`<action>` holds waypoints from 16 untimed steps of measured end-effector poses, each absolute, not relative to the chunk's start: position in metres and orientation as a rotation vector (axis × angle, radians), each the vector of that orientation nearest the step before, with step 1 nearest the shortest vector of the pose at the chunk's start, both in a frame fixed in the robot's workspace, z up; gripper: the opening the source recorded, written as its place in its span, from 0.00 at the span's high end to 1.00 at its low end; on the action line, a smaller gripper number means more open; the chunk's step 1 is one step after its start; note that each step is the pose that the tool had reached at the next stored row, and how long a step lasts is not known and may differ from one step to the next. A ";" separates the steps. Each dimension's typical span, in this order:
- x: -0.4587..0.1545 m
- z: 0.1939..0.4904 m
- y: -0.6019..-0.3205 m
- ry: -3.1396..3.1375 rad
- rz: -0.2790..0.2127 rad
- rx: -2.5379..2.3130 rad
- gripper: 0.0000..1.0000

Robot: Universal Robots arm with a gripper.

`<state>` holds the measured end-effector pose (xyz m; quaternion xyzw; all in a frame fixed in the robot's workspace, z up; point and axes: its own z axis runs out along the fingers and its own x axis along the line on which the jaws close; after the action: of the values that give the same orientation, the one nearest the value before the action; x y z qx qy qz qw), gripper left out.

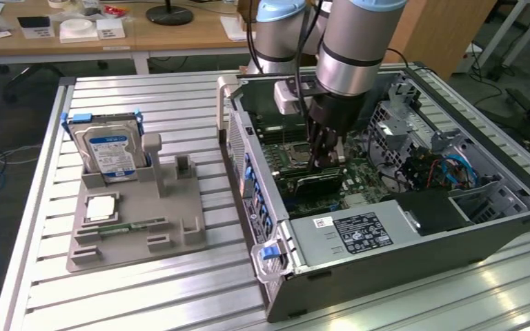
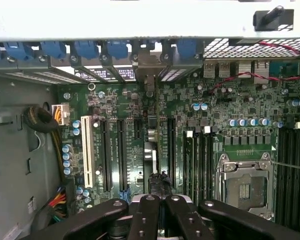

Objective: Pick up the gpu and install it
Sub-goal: 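Press down on the gpu until it lock into place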

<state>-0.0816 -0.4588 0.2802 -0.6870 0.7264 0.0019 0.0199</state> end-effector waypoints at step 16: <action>-0.082 0.270 -0.458 2.252 0.010 -2.129 0.89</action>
<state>-0.0816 -0.4582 0.2703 -0.6868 0.7265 0.0031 0.0211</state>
